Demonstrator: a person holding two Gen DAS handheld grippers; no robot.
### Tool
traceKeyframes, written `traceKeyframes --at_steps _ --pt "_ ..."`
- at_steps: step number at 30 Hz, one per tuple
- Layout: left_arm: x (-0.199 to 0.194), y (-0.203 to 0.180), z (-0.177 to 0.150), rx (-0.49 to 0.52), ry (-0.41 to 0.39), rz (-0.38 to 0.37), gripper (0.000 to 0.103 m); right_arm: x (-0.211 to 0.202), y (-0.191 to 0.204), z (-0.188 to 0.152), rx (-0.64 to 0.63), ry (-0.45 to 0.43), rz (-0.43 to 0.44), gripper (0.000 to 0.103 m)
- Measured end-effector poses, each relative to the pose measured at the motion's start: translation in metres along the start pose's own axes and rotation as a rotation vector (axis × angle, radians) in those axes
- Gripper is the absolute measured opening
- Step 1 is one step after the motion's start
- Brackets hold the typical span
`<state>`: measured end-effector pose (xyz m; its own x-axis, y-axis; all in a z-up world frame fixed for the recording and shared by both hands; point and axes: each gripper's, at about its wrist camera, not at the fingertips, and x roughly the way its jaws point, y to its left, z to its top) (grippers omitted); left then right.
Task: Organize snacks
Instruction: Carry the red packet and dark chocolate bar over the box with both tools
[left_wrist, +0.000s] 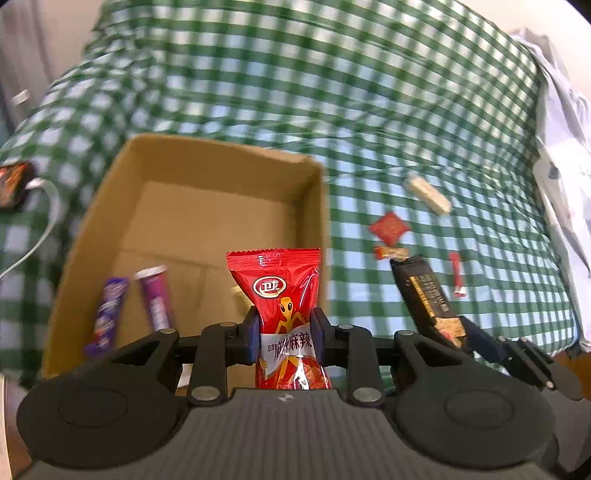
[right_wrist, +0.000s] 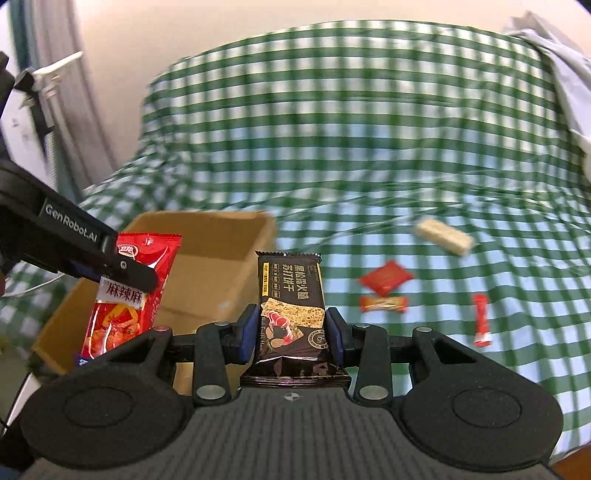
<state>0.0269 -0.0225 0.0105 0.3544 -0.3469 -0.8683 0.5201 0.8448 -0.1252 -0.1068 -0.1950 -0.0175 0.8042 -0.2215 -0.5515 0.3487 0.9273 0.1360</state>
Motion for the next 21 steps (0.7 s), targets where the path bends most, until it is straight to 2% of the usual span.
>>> traceKeyframes --at_steps 5,9,21 --pt "-0.016 0.047 -0.018 -0.055 -0.005 0.021 0.031 -0.003 0.037 -0.001 -0.035 0.024 0.02 0.04" --pt "-0.023 0.07 -0.022 -0.086 -0.026 0.031 0.031 -0.003 0.062 -0.001 -0.069 0.033 0.03 0.04" --pt "-0.02 0.106 -0.025 -0.144 -0.022 0.025 0.031 0.01 0.106 0.0 -0.15 0.074 0.065 0.04"
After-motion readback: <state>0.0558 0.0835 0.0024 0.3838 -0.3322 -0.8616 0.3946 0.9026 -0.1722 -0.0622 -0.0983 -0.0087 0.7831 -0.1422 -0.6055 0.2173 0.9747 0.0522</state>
